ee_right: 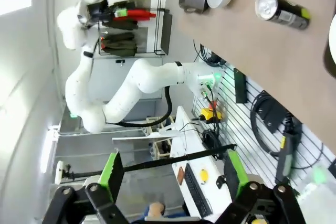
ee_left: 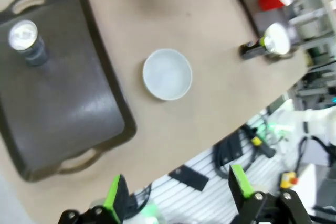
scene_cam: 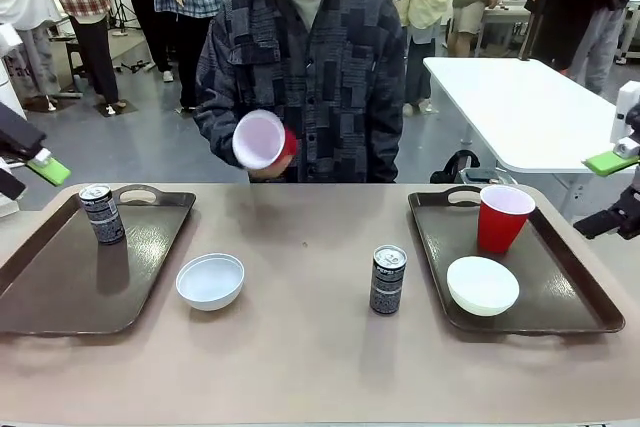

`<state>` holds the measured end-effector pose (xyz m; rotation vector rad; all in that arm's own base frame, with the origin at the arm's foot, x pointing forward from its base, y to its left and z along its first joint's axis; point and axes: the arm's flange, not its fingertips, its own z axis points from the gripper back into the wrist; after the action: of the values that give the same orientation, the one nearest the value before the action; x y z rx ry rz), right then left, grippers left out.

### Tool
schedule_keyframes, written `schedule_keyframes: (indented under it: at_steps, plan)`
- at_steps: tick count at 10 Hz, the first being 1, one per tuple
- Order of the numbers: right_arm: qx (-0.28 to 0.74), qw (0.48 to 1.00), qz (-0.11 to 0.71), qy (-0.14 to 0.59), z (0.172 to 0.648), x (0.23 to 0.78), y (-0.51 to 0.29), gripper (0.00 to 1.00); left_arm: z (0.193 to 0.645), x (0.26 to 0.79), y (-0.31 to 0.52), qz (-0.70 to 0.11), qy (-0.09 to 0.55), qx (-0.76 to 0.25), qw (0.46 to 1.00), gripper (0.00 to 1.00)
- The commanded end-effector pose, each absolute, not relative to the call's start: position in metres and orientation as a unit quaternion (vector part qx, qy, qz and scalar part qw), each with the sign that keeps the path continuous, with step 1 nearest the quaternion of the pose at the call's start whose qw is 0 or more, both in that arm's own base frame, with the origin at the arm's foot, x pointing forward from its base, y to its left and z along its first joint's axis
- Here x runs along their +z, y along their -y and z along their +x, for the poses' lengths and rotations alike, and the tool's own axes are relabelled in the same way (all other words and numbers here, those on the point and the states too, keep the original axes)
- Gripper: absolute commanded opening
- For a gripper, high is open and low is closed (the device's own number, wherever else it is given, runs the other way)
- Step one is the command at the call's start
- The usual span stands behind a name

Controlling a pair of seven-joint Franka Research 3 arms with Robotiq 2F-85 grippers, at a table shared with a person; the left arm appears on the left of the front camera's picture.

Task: Prepare tableware on both trays.
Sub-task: Pick up a Picnic Bowl from the table and place it on a Handle tray.

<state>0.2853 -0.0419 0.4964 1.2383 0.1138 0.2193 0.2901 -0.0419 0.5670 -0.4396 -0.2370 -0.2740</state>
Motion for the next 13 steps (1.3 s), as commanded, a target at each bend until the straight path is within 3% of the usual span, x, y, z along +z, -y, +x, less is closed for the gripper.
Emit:
schedule_keyframes:
  at_steps: [1,5,7,10,11,13]
  plan:
    - [0.1,0.803,0.585,-0.047,0.282,0.486,0.043,1.0,0.304,0.566,0.073,-0.146,0.073,-0.139,0.977,1.0]
    - [0.089,0.806,0.583,-0.055,0.281,0.482,0.048,1.0,0.35,0.509,0.143,-0.085,0.059,-0.13,0.986,1.0]
    - [0.089,0.806,0.583,-0.055,0.281,0.482,0.048,1.0,0.369,0.472,0.163,-0.074,0.069,-0.173,0.98,1.0]
    - [0.089,0.806,0.583,-0.055,0.281,0.482,0.048,1.0,0.391,0.452,0.157,-0.083,0.127,-0.207,0.966,1.0]
    - [0.089,0.806,0.583,-0.055,0.281,0.482,0.048,1.0,0.378,0.459,0.171,-0.075,0.083,-0.182,0.977,1.0]
    - [0.089,0.806,0.583,-0.055,0.281,0.482,0.048,1.0,0.39,0.454,0.167,-0.077,0.103,-0.19,0.973,1.0]
